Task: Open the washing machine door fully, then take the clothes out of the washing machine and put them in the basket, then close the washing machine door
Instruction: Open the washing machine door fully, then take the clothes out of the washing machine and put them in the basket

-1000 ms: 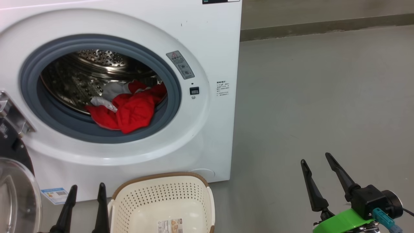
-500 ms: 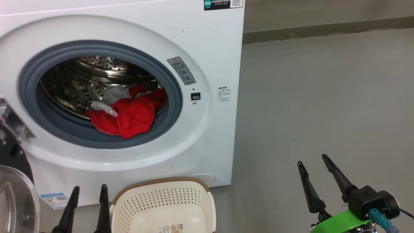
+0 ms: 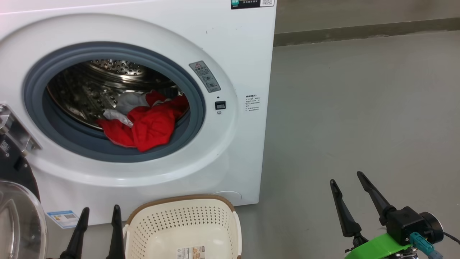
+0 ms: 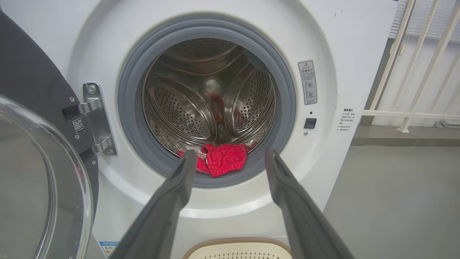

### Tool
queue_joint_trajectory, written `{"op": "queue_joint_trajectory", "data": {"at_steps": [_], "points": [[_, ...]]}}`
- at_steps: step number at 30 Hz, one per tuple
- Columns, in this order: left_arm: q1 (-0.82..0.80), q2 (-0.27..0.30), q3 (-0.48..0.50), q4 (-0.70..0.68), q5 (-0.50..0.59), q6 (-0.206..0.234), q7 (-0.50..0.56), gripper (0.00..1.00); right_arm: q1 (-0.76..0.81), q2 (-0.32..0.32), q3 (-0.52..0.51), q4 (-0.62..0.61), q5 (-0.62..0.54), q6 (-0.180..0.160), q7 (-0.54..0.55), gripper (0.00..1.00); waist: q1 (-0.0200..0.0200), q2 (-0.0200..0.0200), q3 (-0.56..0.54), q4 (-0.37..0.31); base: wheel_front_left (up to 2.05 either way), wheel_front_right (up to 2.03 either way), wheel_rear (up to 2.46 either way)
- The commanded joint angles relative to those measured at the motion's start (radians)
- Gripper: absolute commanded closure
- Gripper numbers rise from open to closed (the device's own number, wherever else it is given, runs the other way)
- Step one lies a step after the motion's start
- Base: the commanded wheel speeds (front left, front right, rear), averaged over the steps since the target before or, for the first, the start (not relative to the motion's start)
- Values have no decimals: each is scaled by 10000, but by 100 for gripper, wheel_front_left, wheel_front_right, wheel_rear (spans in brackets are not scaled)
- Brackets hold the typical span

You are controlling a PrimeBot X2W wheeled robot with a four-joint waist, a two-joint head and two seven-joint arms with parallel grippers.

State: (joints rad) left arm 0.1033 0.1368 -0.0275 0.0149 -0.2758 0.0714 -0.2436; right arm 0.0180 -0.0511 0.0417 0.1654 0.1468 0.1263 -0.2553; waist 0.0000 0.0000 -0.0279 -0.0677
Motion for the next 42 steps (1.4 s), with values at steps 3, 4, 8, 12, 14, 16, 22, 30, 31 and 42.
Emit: {"op": "queue_joint_trajectory", "data": {"at_steps": [3, 4, 8, 12, 14, 16, 22, 30, 31, 42], "points": [[-451, 134, 296, -155, -87, 121, -7, 0, -220, -90, 257, -217, -40, 44, -65, 0, 0, 0, 77, 60, 0, 0, 0], [-508, 131, 284, -127, -83, 138, 0, 0, -225, -91, 270, -218, -39, 44, -65, 0, 0, 0, 101, 78, 0, 0, 0], [-837, 107, 233, 23, -105, 143, -10, 0, -286, -121, 356, -227, -24, 44, -65, 0, 0, 0, 303, 163, 0, 0, 0], [-1422, 108, 193, 267, -44, 156, -62, 0, -474, -179, 404, -288, -2, 44, -65, 0, 0, 0, 802, 279, 0, 0, 0], [-1733, 64, 193, 359, -24, 221, -78, 0, -585, -205, 419, -316, 14, 44, -65, 0, 0, 0, 1051, 325, 0, 0, 0], [-2058, 13, 162, 417, 9, 284, -89, 0, -707, -224, 415, -374, 37, 44, -65, 0, 0, 0, 1307, 370, 0, 0, 0], [-3099, -13, 29, 741, 62, 297, -102, 0, -1037, -291, 408, -534, 77, 44, -65, 0, 0, 0, 2010, 465, 0, 0, 0], [-4488, -91, 111, 1562, 21, 412, -137, 0, -1451, -377, 382, -712, 96, 44, -65, 0, 0, 0, 2832, 548, 0, 0, 0], [-4683, -106, 122, 1678, 34, 426, -145, 0, -1515, -377, 367, -749, 100, 44, -65, 0, 0, 0, 2943, 548, 0, 0, 0], [-6806, -92, 342, 2988, 300, 284, -178, 0, -2028, -379, 374, -968, 135, 44, -65, 0, 0, 0, 4052, 487, 0, 0, 0]]}}
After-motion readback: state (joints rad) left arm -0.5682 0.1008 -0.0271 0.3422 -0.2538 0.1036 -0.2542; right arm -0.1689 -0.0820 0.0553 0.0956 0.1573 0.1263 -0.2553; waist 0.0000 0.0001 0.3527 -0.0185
